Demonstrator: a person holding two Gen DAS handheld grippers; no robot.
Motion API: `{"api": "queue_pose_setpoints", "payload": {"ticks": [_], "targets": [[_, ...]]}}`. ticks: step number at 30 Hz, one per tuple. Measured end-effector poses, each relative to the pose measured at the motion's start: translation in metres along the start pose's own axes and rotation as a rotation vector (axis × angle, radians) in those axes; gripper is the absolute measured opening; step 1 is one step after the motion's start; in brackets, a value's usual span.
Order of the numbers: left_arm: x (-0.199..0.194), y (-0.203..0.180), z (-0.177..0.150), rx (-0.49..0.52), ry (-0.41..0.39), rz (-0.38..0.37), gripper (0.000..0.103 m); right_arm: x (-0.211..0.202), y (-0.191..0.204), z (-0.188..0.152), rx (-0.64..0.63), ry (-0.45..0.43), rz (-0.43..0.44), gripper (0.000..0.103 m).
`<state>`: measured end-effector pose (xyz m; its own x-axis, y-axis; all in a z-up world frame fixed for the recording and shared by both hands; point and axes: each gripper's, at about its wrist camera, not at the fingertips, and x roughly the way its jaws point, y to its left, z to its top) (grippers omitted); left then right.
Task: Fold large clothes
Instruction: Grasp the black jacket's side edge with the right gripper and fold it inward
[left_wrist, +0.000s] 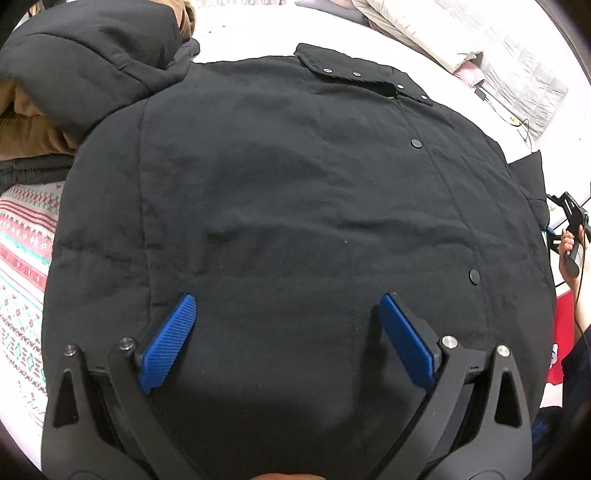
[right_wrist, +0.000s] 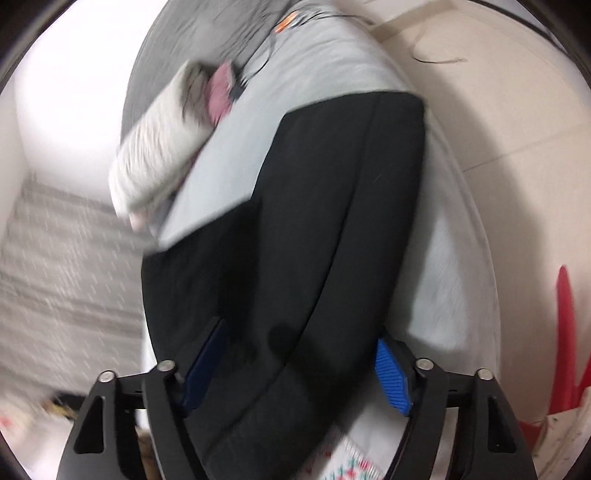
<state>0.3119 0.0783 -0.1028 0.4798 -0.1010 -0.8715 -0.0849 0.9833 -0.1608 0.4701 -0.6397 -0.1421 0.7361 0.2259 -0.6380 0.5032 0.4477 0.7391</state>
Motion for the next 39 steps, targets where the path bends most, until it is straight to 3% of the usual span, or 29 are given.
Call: {"api": "queue_pose_setpoints", "payload": {"ticks": [1,2,3,6,9,12,16,18,19,20,22,25,27,30,32,35,37,39], "targets": [[0.001,0.001,0.002,-0.004,-0.002,-0.002,0.099,0.000,0.000,0.004,-0.002,-0.019,-0.015,0.056],[0.002,0.002,0.006,-0.009,-0.002,-0.002,0.099,0.000,0.003,0.006,-0.041,-0.038,-0.066,0.028],[0.002,0.005,0.008,-0.015,-0.002,-0.003,0.099,0.003,0.010,0.005,-0.104,-0.051,-0.145,0.012],[0.002,0.007,0.011,-0.029,-0.008,-0.010,0.099,-0.008,0.029,0.005,-0.240,-0.101,-0.213,0.007],[-0.003,0.010,0.013,-0.033,-0.025,-0.007,0.099,-0.057,0.068,0.003,-0.366,-0.296,-0.251,0.006],[-0.008,0.014,0.013,-0.020,-0.051,0.025,0.099,-0.094,0.079,-0.003,-0.346,-0.428,-0.327,0.006],[-0.008,0.016,0.013,-0.010,-0.043,0.031,0.099,-0.094,0.080,-0.051,-0.491,-0.600,-0.645,0.006],[-0.006,0.013,0.012,0.011,-0.038,0.043,0.099,-0.099,0.082,-0.080,-0.574,-0.686,-0.735,0.006],[-0.004,0.010,0.013,0.021,-0.036,0.047,0.099,-0.108,0.081,-0.088,-0.579,-0.709,-0.732,0.006],[-0.003,0.009,0.012,0.028,-0.033,0.051,0.099,-0.117,0.081,-0.092,-0.571,-0.706,-0.711,0.006],[-0.001,0.004,0.011,0.037,-0.024,0.048,0.099,-0.111,0.079,-0.087,-0.551,-0.593,-0.674,0.007],[-0.002,0.001,0.009,0.045,-0.019,0.047,0.099,-0.075,0.042,-0.070,-0.454,-0.349,-0.663,0.010],[-0.003,0.000,0.008,0.056,-0.022,0.046,0.099,-0.065,0.021,-0.056,-0.408,-0.247,-0.682,0.014],[-0.007,0.005,0.009,0.040,-0.033,0.049,0.099,-0.089,0.001,-0.045,-0.279,-0.237,-0.633,0.016],[-0.011,0.011,0.010,0.015,-0.039,0.040,0.099,-0.112,-0.013,-0.040,-0.127,-0.266,-0.582,0.016],[-0.015,0.013,0.010,0.008,-0.049,0.039,0.099,-0.136,-0.028,-0.040,-0.048,-0.299,-0.629,0.016],[-0.016,0.013,0.009,0.014,-0.050,0.044,0.099,-0.131,-0.028,-0.038,-0.067,-0.243,-0.673,0.017],[-0.020,0.015,0.008,0.013,-0.060,0.050,0.099,-0.116,-0.027,-0.026,-0.046,-0.195,-0.738,0.028]]}}
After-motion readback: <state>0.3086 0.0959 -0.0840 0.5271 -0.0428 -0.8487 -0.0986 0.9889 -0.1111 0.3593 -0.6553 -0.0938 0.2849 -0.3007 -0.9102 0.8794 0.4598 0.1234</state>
